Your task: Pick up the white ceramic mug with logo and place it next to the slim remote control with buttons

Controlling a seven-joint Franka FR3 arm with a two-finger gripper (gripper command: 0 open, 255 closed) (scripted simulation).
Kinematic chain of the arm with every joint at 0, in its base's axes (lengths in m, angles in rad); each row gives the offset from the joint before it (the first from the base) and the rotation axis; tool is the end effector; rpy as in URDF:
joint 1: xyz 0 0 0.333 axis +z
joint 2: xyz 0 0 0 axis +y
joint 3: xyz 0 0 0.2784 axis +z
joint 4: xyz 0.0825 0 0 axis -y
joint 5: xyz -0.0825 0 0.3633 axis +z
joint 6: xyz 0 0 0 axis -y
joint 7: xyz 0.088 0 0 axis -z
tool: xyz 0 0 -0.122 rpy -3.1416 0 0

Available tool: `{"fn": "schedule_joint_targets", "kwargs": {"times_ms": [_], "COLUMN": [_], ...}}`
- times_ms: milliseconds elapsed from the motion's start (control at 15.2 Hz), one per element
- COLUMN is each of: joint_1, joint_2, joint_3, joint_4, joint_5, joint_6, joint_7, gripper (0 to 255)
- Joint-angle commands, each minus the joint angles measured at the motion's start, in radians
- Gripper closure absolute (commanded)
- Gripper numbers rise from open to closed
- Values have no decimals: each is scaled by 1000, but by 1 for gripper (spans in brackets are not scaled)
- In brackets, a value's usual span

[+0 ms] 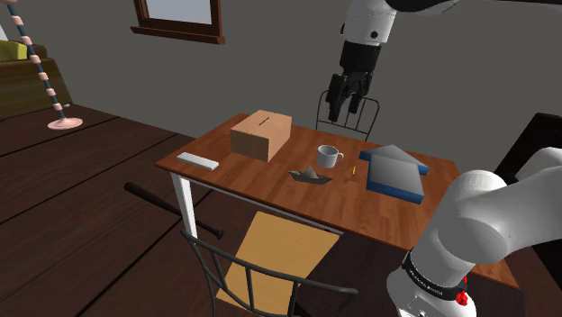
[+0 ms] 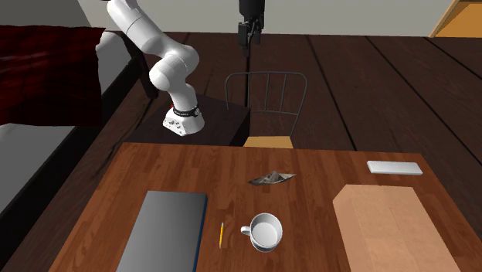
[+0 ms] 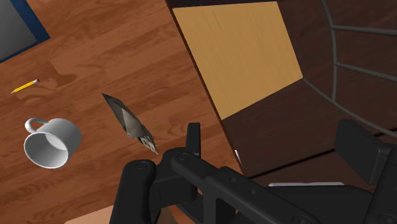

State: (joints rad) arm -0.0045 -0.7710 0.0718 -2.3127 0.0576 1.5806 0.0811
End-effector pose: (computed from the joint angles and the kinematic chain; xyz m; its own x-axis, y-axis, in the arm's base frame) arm 0.3177 0.0335 0.5639 0.9988 -0.0328 0.0368 -0.0324 -0.9994 -0.0106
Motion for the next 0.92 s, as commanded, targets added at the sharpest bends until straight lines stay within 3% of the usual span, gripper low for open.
{"fn": "schedule_joint_targets", "kwargs": {"times_ms": [0,858], "joint_1": [0,-80], "joint_2": [0,226], "joint_3": [0,-166], "joint_4": [0,-123], "joint_5": [0,-114], "joint_6": [0,352], "joint_7": [0,-189], "gripper": [0,0]}}
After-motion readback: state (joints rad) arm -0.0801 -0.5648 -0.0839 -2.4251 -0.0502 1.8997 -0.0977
